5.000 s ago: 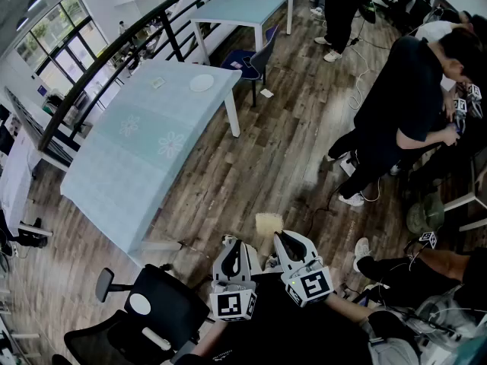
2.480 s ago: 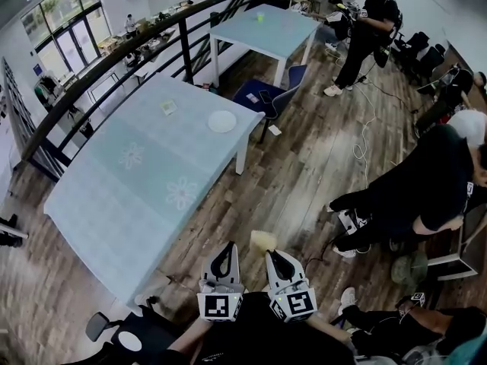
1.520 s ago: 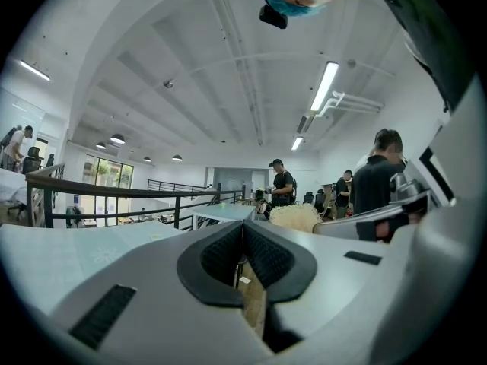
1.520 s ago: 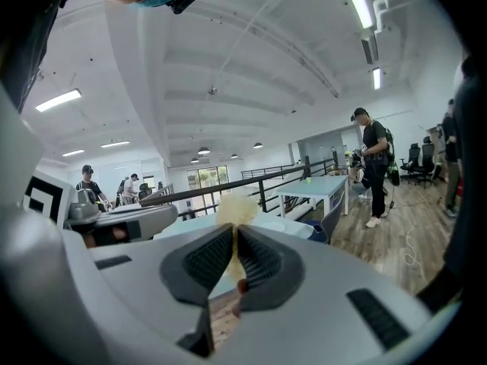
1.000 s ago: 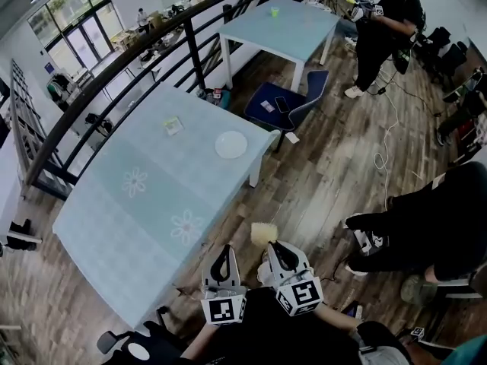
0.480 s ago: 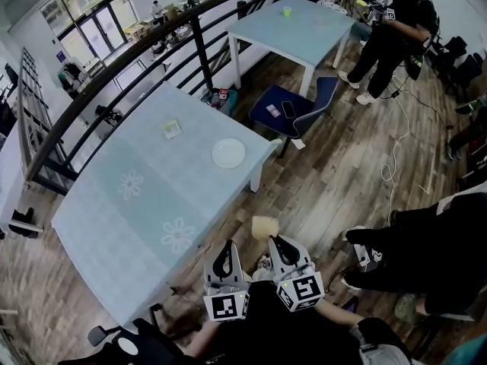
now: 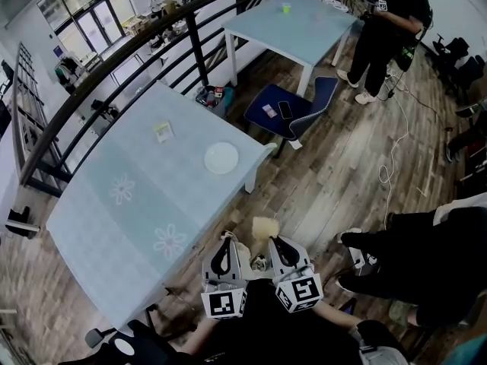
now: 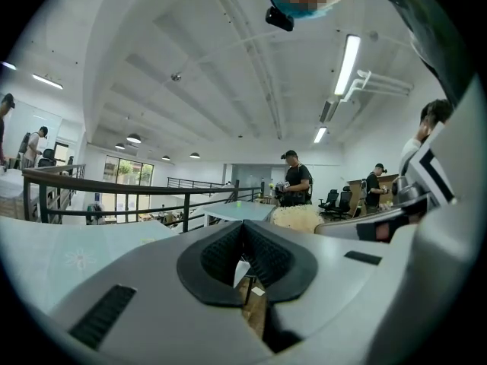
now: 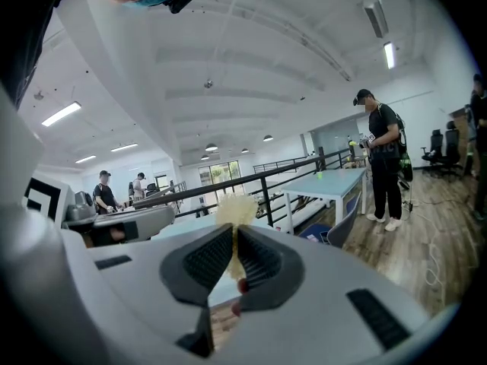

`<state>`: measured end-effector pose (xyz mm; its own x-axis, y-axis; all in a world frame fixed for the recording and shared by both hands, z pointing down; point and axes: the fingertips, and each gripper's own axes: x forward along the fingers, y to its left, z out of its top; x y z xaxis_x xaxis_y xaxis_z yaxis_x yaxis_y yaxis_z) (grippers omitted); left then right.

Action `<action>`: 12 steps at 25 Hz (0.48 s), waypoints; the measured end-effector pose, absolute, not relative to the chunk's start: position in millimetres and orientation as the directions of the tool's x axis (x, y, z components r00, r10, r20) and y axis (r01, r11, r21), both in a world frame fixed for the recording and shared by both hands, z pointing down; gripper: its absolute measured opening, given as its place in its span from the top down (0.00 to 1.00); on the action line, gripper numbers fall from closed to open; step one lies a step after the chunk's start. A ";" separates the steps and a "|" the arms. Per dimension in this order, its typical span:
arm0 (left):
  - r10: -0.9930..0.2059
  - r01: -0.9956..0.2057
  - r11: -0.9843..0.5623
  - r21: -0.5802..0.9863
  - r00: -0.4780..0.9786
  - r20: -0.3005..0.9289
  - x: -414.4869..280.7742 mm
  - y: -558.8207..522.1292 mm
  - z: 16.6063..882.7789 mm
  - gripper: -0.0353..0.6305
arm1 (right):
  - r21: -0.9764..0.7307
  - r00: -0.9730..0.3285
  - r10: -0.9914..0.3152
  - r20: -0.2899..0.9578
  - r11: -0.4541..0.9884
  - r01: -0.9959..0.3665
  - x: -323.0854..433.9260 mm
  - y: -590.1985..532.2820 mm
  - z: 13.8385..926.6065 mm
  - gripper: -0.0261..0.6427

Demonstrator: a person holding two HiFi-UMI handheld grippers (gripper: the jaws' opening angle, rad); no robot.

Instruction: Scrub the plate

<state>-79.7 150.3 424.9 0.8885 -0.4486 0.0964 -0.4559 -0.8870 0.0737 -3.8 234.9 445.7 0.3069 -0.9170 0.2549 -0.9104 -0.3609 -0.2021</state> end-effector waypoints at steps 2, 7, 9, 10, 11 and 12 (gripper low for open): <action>-0.423 -0.431 -0.899 0.075 0.900 0.099 -66.3 150.2 429.8 0.93 | -0.198 0.316 -0.914 0.254 -0.368 -0.908 6.5 229.2 447.8 0.92; -0.393 -0.398 -0.915 0.067 0.916 0.079 -35.1 127.6 429.9 0.93 | -0.179 0.336 -0.907 0.253 -0.385 -0.905 31.6 207.5 447.4 0.92; -0.397 -0.403 -0.912 0.080 0.914 0.077 -22.9 111.2 429.0 0.93 | -0.175 0.333 -0.906 0.261 -0.384 -0.907 40.8 196.4 447.6 0.92; -0.400 -0.405 -0.910 0.084 0.914 0.076 -17.1 103.2 428.9 0.93 | -0.174 0.330 -0.906 0.264 -0.381 -0.908 44.9 190.2 447.7 0.92; -0.402 -0.407 -0.909 0.088 0.913 0.075 -11.1 95.3 428.6 0.93 | -0.173 0.326 -0.906 0.268 -0.378 -0.909 49.2 183.5 448.1 0.92; -0.404 -0.410 -0.907 0.092 0.912 0.075 -5.1 87.5 428.7 0.93 | -0.171 0.322 -0.906 0.275 -0.376 -0.911 53.8 176.3 449.0 0.92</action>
